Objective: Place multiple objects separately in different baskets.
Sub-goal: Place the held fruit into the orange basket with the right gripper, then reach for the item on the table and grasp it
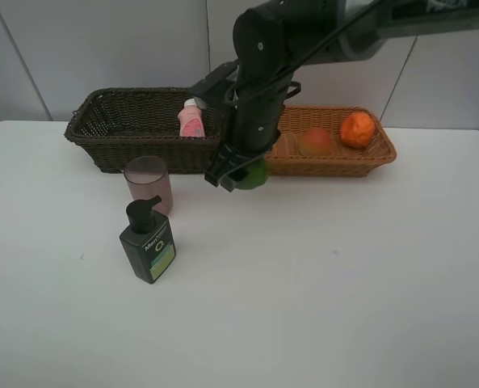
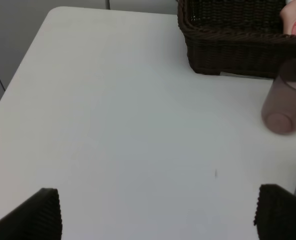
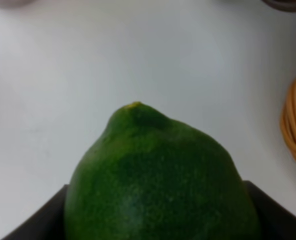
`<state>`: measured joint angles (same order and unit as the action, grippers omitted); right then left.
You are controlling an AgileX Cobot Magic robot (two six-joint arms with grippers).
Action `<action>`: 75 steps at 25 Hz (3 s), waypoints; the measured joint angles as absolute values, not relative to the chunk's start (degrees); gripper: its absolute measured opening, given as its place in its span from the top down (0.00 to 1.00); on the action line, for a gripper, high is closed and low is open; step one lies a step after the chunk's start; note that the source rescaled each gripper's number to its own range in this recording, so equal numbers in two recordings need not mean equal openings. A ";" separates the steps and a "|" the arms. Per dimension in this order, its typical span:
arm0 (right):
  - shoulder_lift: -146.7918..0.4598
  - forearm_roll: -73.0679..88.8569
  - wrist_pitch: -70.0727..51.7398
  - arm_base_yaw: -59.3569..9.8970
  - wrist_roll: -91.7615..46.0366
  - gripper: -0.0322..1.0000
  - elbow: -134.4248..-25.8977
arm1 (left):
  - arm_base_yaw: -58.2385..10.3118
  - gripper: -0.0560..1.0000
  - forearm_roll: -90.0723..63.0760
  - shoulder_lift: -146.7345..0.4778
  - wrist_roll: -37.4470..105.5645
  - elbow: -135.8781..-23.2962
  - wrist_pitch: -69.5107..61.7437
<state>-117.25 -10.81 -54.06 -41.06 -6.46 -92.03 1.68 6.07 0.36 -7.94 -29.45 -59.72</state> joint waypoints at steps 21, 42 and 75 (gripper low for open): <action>-112.07 -0.77 -49.33 -22.40 5.76 0.48 -92.03 | 1.68 0.00 6.07 0.36 -7.94 -29.45 -59.72; -123.54 -1.55 -20.35 -21.93 5.97 0.48 -92.03 | 1.68 0.00 6.07 0.36 -7.94 -29.45 -59.72; -113.24 -3.21 -38.03 -20.34 6.68 0.06 -86.48 | 1.68 0.00 6.07 0.36 -7.94 -29.45 -59.72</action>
<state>-113.24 -3.21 -38.03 -20.34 6.68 -86.48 1.68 6.07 0.36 -7.94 -29.45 -59.72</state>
